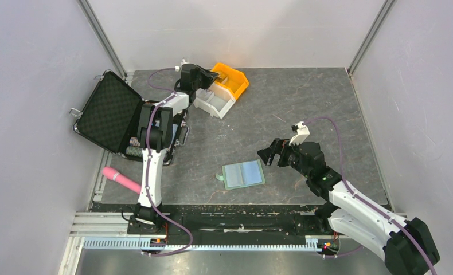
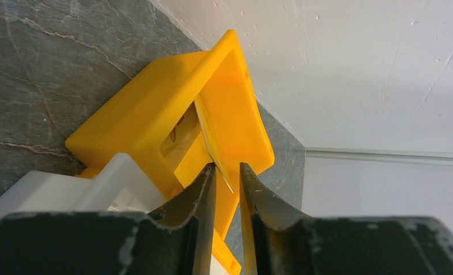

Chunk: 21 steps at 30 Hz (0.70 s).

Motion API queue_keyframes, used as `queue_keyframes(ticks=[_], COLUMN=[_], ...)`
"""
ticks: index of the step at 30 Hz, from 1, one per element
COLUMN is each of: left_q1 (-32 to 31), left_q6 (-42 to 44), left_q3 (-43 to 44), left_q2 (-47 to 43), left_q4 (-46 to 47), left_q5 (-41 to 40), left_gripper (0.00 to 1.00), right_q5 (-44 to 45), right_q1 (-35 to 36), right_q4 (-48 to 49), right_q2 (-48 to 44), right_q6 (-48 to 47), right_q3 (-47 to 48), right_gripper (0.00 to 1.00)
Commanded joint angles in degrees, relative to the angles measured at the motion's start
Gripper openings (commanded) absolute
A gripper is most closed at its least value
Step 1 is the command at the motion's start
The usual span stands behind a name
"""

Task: Take the credit cards out of the card holder
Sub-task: Place the credit card in the storage box.

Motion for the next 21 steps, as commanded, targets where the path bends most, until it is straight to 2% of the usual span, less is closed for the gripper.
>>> queue_keyframes(ticks=[1,12,16,21], left_q1=[0.5,1.2,1.2,1.2], left_q6=[-0.4,3.5,7.2,12.3], left_q3=[2.2,1.0,-0.3,-3.7], left_q2=[-0.9,-7.3,-11.8,-19.0], left_q4=[-1.0,-4.9,-9.4,-15.9], left_q5=[-0.9,2.9,4.6,6.1], left_gripper=[0.3,0.39,0.42,0.44], right_q5=[0.6,-3.5,-4.4,-5.9], right_q1=[-0.1,-0.2,-0.2,-0.2], right_q4=[0.7,-4.0,-10.3,-12.3], right_q2=[-0.9,2.3,4.1,3.7], right_q6=[-0.6,-2.3,-5.3,-5.6], right_q3=[2.2,4.7,7.3,7.9], right_gripper=[0.98,0.98,0.98,0.98])
